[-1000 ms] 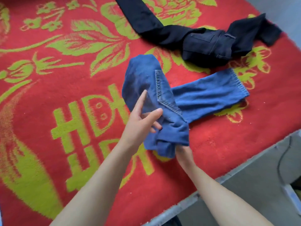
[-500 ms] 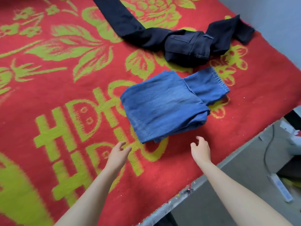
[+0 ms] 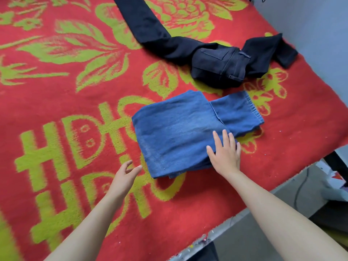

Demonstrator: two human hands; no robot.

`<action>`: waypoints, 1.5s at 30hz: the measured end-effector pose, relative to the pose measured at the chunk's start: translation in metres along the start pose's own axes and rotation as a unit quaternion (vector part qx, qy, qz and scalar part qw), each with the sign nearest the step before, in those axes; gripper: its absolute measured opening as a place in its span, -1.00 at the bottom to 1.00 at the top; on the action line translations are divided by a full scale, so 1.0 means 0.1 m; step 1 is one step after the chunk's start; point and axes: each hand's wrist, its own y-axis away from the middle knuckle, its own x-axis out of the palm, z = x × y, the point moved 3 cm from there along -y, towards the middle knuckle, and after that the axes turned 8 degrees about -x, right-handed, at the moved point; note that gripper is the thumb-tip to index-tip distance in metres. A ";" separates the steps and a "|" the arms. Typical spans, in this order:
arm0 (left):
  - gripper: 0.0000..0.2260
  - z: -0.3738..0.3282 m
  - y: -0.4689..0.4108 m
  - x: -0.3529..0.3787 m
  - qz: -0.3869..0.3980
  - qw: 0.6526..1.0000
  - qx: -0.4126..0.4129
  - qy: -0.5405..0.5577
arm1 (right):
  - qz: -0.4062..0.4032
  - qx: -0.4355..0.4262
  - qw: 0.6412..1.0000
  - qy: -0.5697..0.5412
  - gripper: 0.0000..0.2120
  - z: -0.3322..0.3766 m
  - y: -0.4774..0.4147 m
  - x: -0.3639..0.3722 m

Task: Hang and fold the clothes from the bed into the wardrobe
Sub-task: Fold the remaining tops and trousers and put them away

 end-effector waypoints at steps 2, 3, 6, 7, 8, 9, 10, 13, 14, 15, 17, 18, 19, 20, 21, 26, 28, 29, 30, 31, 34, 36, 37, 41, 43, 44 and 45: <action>-0.50 -0.03 -0.11 0.07 -0.007 0.999 -0.022 0.046 | 0.074 0.000 0.997 -0.009 -0.46 -0.12 -0.06 0.21; -0.50 -0.06 -0.16 0.14 -0.007 0.997 -0.029 0.078 | 0.102 -0.009 0.995 -0.018 -0.46 -0.18 -0.07 0.31; -0.65 -0.18 -0.27 0.41 0.002 0.984 -0.049 0.174 | 0.123 -0.041 0.990 -0.055 -0.25 -0.32 -0.15 0.45; -0.75 -0.26 -0.25 0.49 0.006 0.981 -0.051 0.187 | 0.128 -0.050 0.988 -0.064 -0.17 -0.37 -0.18 0.47; -0.79 -0.32 -0.23 0.57 0.006 0.978 -0.059 0.200 | 0.141 -0.059 0.986 -0.074 -0.15 -0.41 -0.19 0.47; -0.75 -0.38 -0.21 0.63 0.006 0.974 -0.065 0.219 | 0.153 -0.068 0.982 -0.086 -0.17 -0.42 -0.20 0.45; -0.67 -0.46 -0.18 0.70 0.010 0.966 -0.065 0.251 | 0.166 -0.073 0.978 -0.105 -0.23 -0.46 -0.22 0.41; -0.59 -0.87 0.09 0.91 0.061 0.950 -0.035 0.304 | 0.198 -0.070 0.958 -0.194 -0.40 -0.59 -0.31 0.31; -0.62 -1.05 0.20 1.00 0.079 0.953 -0.012 0.291 | 0.203 -0.060 0.947 -0.243 -0.48 -0.64 -0.36 0.25; -0.62 -1.26 0.33 1.11 0.096 0.957 0.016 0.272 | 0.210 -0.041 0.925 -0.315 -0.56 -0.71 -0.42 0.19; -0.38 -1.67 0.55 1.39 0.147 0.963 0.086 0.207 | 0.208 0.042 0.825 -0.524 -0.68 -0.88 -0.52 0.02; -0.27 -1.82 0.61 1.54 0.180 0.964 0.119 0.157 | 0.203 0.089 0.768 -0.601 -0.76 -0.95 -0.53 -0.05; -0.26 -1.97 0.65 1.73 0.207 0.962 0.144 0.108 | 0.198 0.134 0.717 -0.654 -0.81 -1.08 -0.55 -0.08; -0.34 -2.09 0.67 1.92 0.232 0.957 0.162 0.066 | 0.192 0.153 0.689 -0.682 -0.84 -1.20 -0.55 -0.07; -0.44 -2.20 0.66 2.14 0.248 0.953 0.175 0.026 | 0.185 0.173 0.658 -0.709 -0.89 -1.31 -0.54 -0.02; -0.59 -2.41 0.33 2.85 0.114 0.966 0.231 -0.014 | -0.044 0.375 0.441 -0.814 -0.69 -2.04 -0.33 0.23; -0.54 -2.26 0.08 2.92 -0.014 0.962 0.228 -0.149 | -0.090 0.470 0.340 -0.810 -0.58 -2.32 -0.21 0.30; -0.48 -2.15 -0.03 2.93 -0.052 0.943 0.196 -0.265 | -0.106 0.484 0.335 -0.801 -0.52 -2.43 -0.19 0.31; -0.43 -2.04 -0.10 2.95 -0.065 0.910 0.163 -0.375 | -0.118 0.487 0.340 -0.796 -0.47 -2.53 -0.18 0.26; -0.40 -1.93 -0.16 2.99 -0.057 0.883 0.141 -0.444 | -0.128 0.484 0.359 -0.788 -0.44 -2.60 -0.21 0.22; -0.36 -1.78 -0.21 3.10 -0.028 0.870 0.112 -0.480 | -0.203 0.461 0.566 -0.652 -0.48 -2.75 -0.39 -0.01; -0.36 -1.77 -0.25 3.16 -0.030 0.876 0.090 -0.472 | -0.279 0.345 0.781 -0.439 -0.46 -2.76 -0.57 -0.31; -0.36 -1.77 -0.26 3.18 -0.040 0.868 0.090 -0.487 | -0.313 0.228 0.863 -0.324 -0.46 -2.69 -0.66 -0.46; -0.36 -1.83 -0.31 3.23 -0.031 0.854 0.086 -0.511 | -0.230 -0.197 0.953 0.017 -0.53 -2.38 -0.93 -0.35; -0.40 -1.85 -0.42 3.22 0.014 0.886 0.069 -0.458 | -0.094 -0.204 0.974 0.021 -0.51 -2.40 -1.04 -0.19; -0.44 -1.87 -0.45 3.22 0.036 0.916 0.077 -0.392 | -0.029 -0.191 0.981 0.009 -0.49 -2.43 -1.06 -0.13; -0.47 -1.90 -0.49 3.20 0.050 0.952 0.103 -0.285 | 0.022 -0.182 0.983 -0.001 -0.46 -2.46 -1.09 -0.08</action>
